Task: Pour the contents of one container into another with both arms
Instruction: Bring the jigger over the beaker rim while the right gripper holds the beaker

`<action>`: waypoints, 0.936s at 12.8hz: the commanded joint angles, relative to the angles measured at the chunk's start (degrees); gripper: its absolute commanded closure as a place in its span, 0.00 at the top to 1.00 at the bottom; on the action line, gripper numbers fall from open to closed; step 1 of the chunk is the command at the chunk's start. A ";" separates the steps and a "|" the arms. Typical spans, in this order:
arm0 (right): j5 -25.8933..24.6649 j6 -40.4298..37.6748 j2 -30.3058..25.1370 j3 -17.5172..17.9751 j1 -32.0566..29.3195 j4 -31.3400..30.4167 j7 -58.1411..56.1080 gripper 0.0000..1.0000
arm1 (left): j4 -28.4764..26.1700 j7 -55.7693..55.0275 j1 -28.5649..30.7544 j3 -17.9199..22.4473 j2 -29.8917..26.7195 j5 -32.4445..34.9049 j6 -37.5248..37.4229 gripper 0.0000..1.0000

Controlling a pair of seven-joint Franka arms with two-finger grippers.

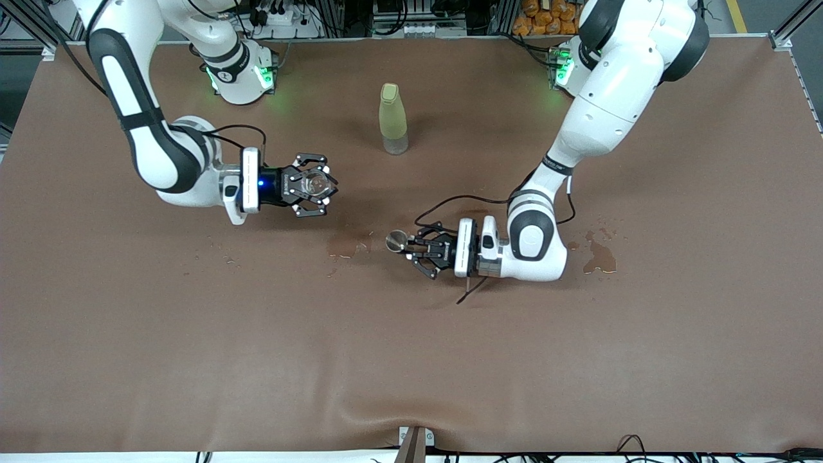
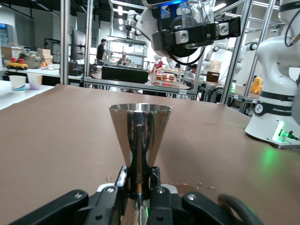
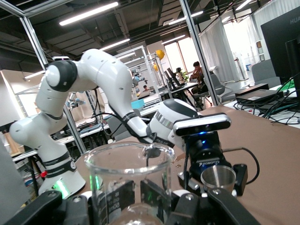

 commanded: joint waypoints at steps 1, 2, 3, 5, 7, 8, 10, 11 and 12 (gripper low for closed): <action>5.92 3.31 -1.71 2.78 0.90 -2.14 -2.47 0.00 | 0.37 2.18 -3.88 0.72 0.28 -4.42 3.21 0.00; 7.68 4.63 -1.63 4.18 1.17 -2.14 -3.34 0.00 | 0.37 3.23 -5.45 0.72 0.37 -7.13 4.09 0.00; 9.61 5.60 -1.62 5.42 1.25 -2.14 -3.79 0.00 | 0.37 4.89 -6.43 0.72 0.55 -10.03 5.05 0.00; 13.12 7.97 -1.62 7.88 1.43 -2.14 -5.10 0.00 | 0.19 10.68 -7.49 0.72 1.60 -15.75 5.15 0.00; 15.50 9.73 -1.54 9.81 1.43 -2.14 -5.72 0.00 | 0.19 11.41 -8.11 0.72 1.61 -17.62 5.15 0.00; 16.65 10.52 -1.36 10.52 1.61 -2.06 -6.59 0.00 | 0.19 11.41 -8.11 0.72 1.61 -17.88 5.15 0.00; 19.02 12.19 -1.19 12.01 1.78 -1.71 -7.91 0.00 | 0.19 11.41 -8.11 0.72 1.61 -18.32 5.15 0.00; 20.25 12.55 -1.01 12.28 1.96 -1.62 -8.79 0.00 | 0.19 11.50 -8.11 0.72 1.61 -18.41 5.15 0.00; 20.96 12.55 -0.49 12.37 2.65 -1.53 -9.06 0.00 | 0.19 11.50 -8.11 0.72 1.52 -18.41 5.15 0.00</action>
